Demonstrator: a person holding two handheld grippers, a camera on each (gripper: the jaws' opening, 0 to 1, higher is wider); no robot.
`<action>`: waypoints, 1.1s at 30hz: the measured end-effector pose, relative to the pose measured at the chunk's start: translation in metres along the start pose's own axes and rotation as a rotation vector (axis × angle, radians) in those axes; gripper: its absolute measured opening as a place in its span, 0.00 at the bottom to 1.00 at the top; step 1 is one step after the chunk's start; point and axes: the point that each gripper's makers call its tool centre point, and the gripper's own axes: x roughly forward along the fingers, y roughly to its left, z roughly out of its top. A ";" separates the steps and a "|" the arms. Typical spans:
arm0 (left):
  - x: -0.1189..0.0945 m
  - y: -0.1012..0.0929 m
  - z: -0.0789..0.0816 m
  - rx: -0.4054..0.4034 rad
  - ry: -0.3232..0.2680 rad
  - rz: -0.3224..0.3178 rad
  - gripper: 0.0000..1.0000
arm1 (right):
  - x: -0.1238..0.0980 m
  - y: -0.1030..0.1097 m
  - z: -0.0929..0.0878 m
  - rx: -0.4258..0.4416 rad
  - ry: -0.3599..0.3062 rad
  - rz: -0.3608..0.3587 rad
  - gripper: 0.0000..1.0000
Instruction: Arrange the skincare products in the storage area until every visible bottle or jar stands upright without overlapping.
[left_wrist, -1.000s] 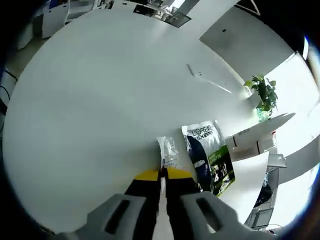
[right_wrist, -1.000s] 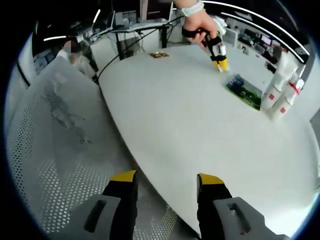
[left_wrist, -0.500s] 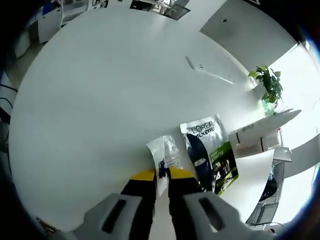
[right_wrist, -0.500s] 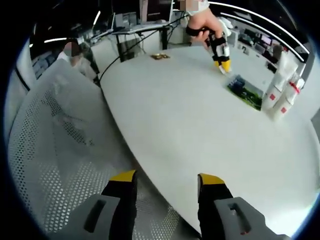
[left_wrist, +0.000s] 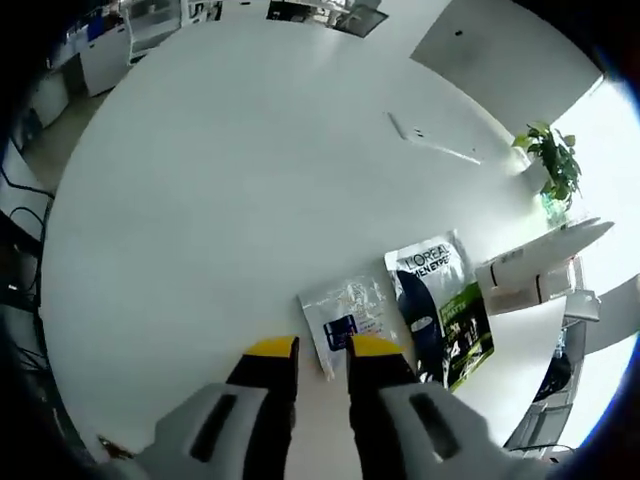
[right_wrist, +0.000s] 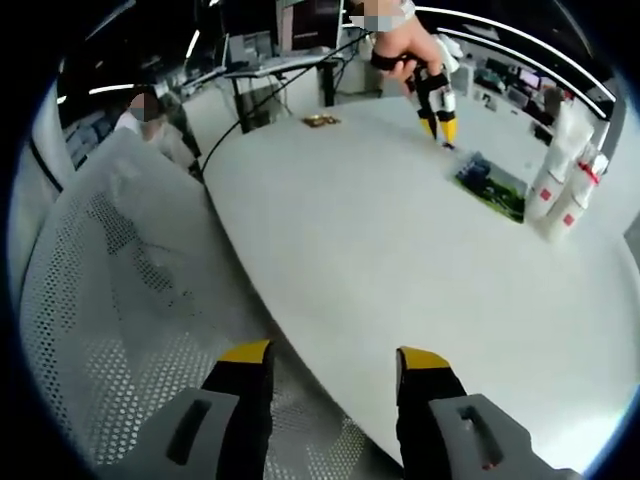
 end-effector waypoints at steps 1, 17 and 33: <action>-0.002 0.001 -0.001 0.011 -0.005 0.007 0.13 | 0.000 0.000 0.000 -0.002 0.002 -0.002 0.50; -0.080 0.107 -0.071 0.250 -0.068 0.192 0.41 | 0.000 -0.009 -0.003 -0.026 0.024 -0.050 0.53; -0.101 0.167 -0.124 0.257 -0.077 0.274 0.56 | 0.000 -0.020 -0.009 -0.024 0.062 -0.103 0.56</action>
